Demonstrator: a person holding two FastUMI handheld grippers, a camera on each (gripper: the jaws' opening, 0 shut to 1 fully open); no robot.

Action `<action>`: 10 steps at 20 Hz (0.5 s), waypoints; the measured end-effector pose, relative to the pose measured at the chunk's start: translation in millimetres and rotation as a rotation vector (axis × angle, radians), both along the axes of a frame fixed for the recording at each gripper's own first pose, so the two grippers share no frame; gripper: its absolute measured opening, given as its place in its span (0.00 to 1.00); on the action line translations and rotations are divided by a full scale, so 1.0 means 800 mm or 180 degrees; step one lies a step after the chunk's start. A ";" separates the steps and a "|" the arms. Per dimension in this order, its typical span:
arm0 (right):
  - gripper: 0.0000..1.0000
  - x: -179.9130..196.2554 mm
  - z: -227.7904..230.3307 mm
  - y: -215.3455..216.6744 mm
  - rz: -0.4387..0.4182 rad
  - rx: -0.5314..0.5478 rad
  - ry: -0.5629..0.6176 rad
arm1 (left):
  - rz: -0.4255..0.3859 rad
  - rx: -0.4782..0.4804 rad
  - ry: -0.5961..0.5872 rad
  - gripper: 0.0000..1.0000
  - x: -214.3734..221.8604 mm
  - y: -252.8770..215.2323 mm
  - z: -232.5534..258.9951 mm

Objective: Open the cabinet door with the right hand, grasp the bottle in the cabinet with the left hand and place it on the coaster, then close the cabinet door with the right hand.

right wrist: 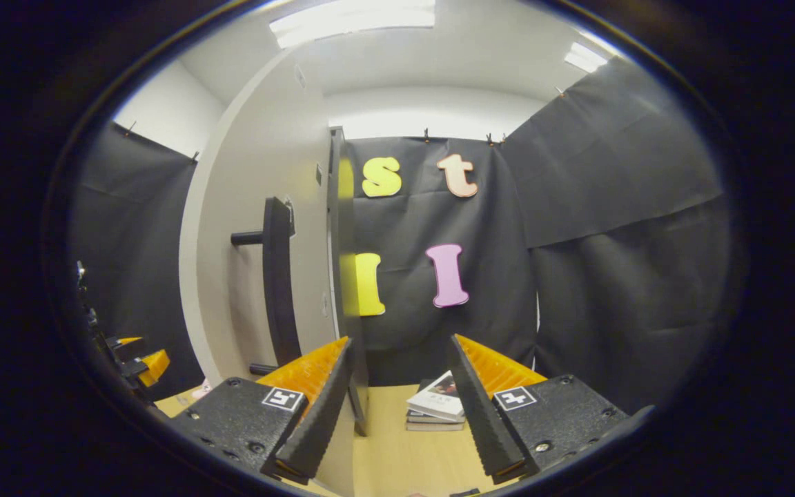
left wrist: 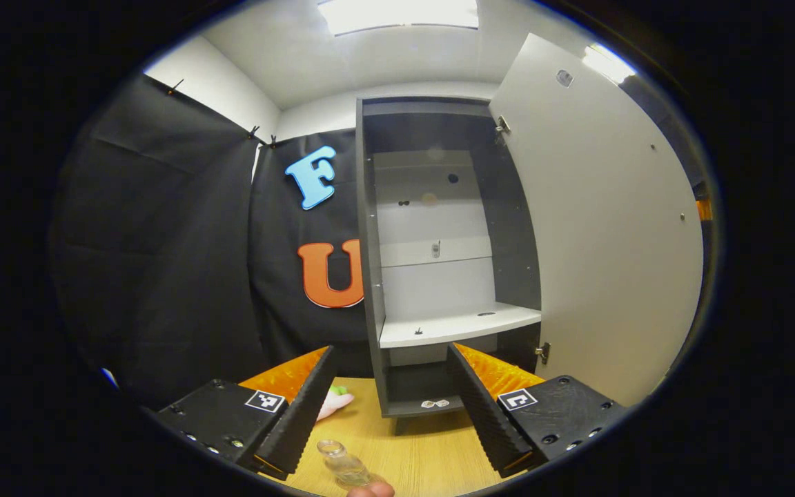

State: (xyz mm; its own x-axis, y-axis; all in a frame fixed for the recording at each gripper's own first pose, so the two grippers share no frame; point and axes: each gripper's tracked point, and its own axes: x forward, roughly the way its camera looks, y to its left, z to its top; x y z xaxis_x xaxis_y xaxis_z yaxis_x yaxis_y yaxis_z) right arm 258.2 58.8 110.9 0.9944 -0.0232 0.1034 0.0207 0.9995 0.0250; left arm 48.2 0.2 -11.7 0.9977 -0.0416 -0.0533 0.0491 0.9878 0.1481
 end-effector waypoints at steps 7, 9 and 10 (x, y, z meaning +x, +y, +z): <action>0.84 0.003 -0.004 0.029 0.0195 0.0009 0.0019 | -0.0122 0.0000 0.0006 0.96 -0.013 -0.018 -0.001; 0.84 0.001 -0.005 0.061 0.0349 0.0007 -0.0003 | -0.0123 -0.0025 0.0018 1.00 -0.017 -0.018 -0.004; 0.84 0.003 -0.007 0.076 0.0443 0.0008 0.0007 | -0.0117 -0.0025 0.0016 1.00 -0.018 -0.015 -0.004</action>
State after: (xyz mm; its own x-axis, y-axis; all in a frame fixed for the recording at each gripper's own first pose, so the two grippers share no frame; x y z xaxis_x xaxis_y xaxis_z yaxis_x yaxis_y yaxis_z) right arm 260.4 119.6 105.6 0.9882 0.1148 0.1012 -0.1182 0.9926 0.0277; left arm 33.6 -12.2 -15.0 0.9952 -0.0786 -0.0580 0.0861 0.9864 0.1400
